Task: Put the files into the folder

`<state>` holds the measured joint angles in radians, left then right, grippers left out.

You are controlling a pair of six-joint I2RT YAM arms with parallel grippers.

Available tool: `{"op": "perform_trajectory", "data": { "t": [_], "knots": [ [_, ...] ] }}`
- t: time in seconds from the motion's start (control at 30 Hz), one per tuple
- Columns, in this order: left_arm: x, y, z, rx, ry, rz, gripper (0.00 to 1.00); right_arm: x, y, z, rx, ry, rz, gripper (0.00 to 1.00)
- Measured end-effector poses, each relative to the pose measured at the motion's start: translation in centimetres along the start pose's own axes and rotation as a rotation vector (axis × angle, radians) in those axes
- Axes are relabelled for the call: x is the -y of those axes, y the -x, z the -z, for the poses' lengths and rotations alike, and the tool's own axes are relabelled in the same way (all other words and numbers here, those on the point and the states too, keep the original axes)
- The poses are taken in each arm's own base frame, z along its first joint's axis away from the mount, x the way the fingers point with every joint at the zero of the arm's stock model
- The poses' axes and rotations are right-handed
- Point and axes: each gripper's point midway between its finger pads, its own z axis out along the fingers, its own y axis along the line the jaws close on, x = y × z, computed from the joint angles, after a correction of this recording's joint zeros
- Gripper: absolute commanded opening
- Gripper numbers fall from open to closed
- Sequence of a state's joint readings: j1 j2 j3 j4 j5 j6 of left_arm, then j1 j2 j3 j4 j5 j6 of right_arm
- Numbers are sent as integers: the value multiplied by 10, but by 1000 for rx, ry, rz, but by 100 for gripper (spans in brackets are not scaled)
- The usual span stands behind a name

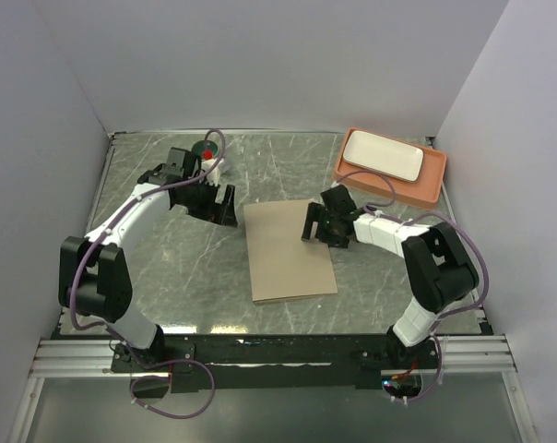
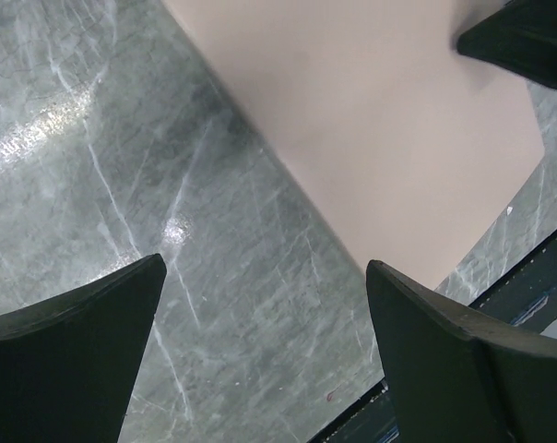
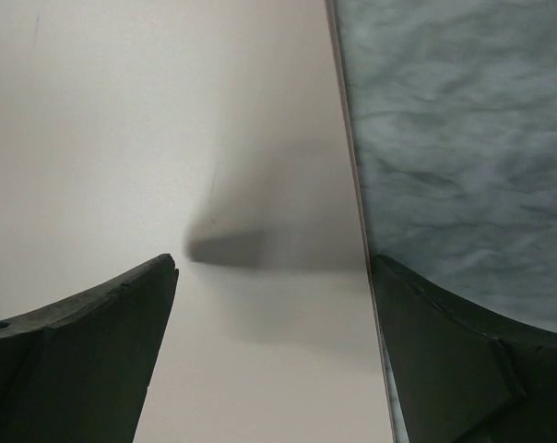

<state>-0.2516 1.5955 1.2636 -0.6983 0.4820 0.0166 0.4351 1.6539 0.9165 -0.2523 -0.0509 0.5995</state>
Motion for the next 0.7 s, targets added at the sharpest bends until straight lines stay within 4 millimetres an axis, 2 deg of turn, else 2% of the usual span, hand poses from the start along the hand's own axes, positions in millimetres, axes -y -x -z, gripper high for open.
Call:
{"op": "perform_trajectory", "data": {
  "t": [0.2,0.43,0.57,0.7],
  "knots": [
    [-6,-10,1,-3,7,9,98,-31,-7,-8,14,16,16,93],
    [-11,-25,-3,-25,11,17,98,-52,-25,-6,2,13,4,94],
    [-10,-22,0,-11,12,6,98,-56,-37,-2,-20,-15,-8,97],
    [-8,-17,9,11,24,-10,96,-50,-46,8,-42,-71,10,99]
  ]
}}
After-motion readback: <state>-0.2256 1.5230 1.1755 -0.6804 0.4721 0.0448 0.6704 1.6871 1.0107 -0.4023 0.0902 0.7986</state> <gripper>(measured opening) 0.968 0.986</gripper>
